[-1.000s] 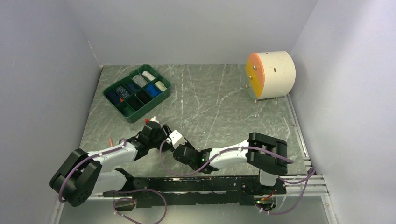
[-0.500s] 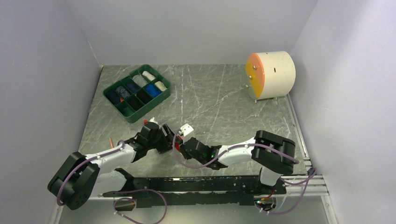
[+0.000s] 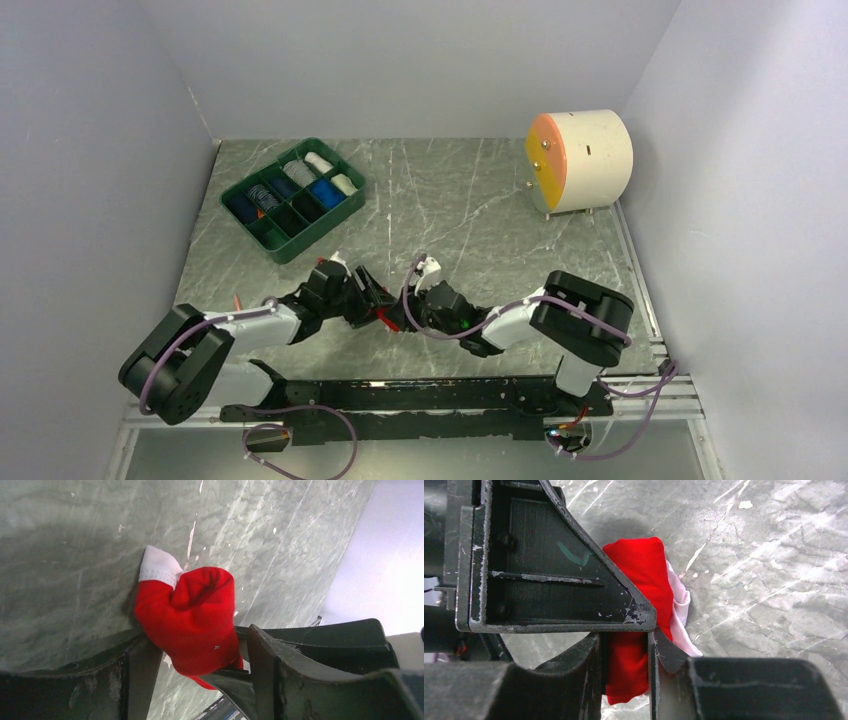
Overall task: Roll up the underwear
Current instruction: Roll the underwear to the center of the board, then pick up the underwear from the center of the board, then place the underwear in the storage box, then move the storage box to the center of the board, then pick up the underwear from the center of the board.
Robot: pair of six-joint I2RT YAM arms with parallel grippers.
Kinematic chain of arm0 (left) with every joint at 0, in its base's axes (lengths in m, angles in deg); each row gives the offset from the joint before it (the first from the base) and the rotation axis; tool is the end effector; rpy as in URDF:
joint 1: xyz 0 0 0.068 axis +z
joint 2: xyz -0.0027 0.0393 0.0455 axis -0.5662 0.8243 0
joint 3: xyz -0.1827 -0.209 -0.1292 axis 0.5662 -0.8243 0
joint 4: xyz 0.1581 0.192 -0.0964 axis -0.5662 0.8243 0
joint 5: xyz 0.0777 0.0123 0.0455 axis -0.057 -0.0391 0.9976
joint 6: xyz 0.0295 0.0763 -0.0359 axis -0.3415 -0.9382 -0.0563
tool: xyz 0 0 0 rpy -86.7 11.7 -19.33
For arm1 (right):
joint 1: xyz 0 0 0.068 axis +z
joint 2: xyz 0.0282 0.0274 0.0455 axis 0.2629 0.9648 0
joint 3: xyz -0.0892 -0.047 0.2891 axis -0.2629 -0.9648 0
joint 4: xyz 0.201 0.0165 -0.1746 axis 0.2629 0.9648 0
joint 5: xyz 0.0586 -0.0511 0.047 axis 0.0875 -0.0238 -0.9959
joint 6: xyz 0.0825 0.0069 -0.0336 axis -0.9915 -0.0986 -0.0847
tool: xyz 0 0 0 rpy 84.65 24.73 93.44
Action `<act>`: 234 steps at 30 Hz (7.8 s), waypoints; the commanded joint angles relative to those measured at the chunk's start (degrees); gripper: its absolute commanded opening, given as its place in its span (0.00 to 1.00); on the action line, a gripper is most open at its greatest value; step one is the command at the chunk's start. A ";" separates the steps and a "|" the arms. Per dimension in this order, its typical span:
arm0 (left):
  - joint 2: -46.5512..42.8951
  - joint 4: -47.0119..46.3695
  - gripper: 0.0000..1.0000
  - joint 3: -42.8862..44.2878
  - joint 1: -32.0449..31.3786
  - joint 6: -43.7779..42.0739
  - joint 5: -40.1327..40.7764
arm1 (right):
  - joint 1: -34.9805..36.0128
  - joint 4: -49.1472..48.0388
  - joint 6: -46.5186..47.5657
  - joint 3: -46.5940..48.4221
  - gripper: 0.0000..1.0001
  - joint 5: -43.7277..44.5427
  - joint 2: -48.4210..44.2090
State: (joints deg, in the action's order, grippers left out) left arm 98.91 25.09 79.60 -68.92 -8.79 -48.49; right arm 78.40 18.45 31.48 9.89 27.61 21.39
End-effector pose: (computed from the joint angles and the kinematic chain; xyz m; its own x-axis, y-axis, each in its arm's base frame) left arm 0.1903 -0.1523 0.1309 -0.8457 -0.5090 -0.1602 -0.2246 0.6119 -0.7584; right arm 0.1650 0.3051 0.1366 -0.6409 0.0122 -0.7675 -0.5717 0.6597 0.4879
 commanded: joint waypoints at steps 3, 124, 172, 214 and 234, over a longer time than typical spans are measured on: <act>5.87 9.16 0.68 -1.32 -0.61 -2.46 2.97 | -2.48 0.93 -7.73 -6.49 0.25 -12.69 4.30; 38.81 63.50 0.05 61.18 52.93 -51.99 -0.01 | -5.61 40.57 1.86 -7.39 0.65 0.09 -38.78; 38.88 72.75 0.05 69.99 32.64 -56.32 0.50 | -5.62 41.24 3.74 -6.54 0.64 -0.06 -37.21; 32.15 68.22 0.38 65.94 32.27 -44.59 9.35 | -5.59 41.45 3.00 -8.71 0.65 0.26 -39.54; 35.57 65.77 0.27 66.64 32.31 -43.90 9.08 | -5.67 42.25 2.96 -9.17 0.64 0.68 -39.77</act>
State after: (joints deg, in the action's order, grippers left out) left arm 135.19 90.05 144.42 -36.81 -52.24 -39.18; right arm 72.76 61.36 34.51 0.91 27.76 -16.95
